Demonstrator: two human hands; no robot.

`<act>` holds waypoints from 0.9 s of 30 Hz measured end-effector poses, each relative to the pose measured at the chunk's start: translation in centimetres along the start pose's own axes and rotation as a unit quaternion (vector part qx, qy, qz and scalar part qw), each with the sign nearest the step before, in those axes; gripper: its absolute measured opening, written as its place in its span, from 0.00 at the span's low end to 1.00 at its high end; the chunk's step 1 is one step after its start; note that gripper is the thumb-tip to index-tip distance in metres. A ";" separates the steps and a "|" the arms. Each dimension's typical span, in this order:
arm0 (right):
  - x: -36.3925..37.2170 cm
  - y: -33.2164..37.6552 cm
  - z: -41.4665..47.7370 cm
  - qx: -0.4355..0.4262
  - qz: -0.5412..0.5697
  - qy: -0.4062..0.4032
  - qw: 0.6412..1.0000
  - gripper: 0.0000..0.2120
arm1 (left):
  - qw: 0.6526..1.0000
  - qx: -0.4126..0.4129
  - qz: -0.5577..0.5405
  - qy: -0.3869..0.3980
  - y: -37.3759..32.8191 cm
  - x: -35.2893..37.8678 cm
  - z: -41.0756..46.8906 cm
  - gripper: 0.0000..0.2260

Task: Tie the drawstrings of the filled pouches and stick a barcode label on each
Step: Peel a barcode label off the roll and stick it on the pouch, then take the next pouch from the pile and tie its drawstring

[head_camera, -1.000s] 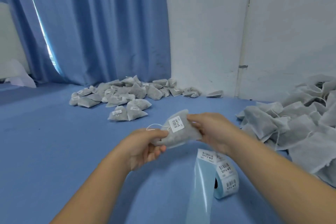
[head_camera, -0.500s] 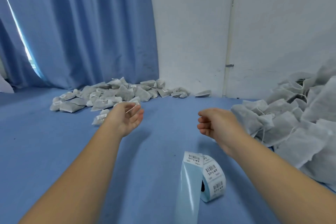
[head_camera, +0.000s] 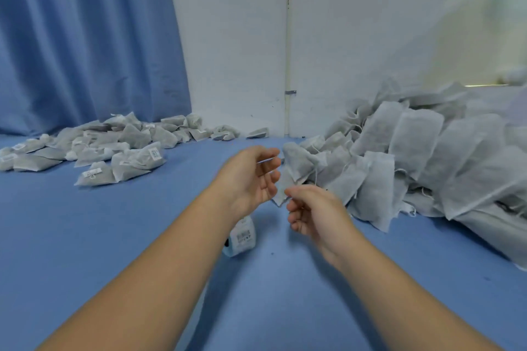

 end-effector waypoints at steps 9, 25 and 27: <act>-12.8 -1.7 -3.6 -0.022 0.030 -0.179 0.983 0.06 | 0.994 0.045 0.091 -0.051 9.8 9.1 0.7 0.08; -16.8 4.6 2.9 -0.075 -0.411 -0.332 0.846 0.20 | 0.973 0.096 0.201 -0.051 13.4 8.4 2.7 0.06; -16.4 4.7 3.2 -0.070 -0.443 -0.323 0.833 0.08 | 0.976 0.098 0.191 -0.043 13.4 8.6 2.6 0.06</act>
Point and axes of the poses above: each hand's wrist, its own z-axis towards the middle knuckle, its own x-axis out of the palm, y = z × x, the point moved 7 cm from there along z, towards the middle knuckle, and after that the axes turned 5 degrees about x, right-handed, at the moved point
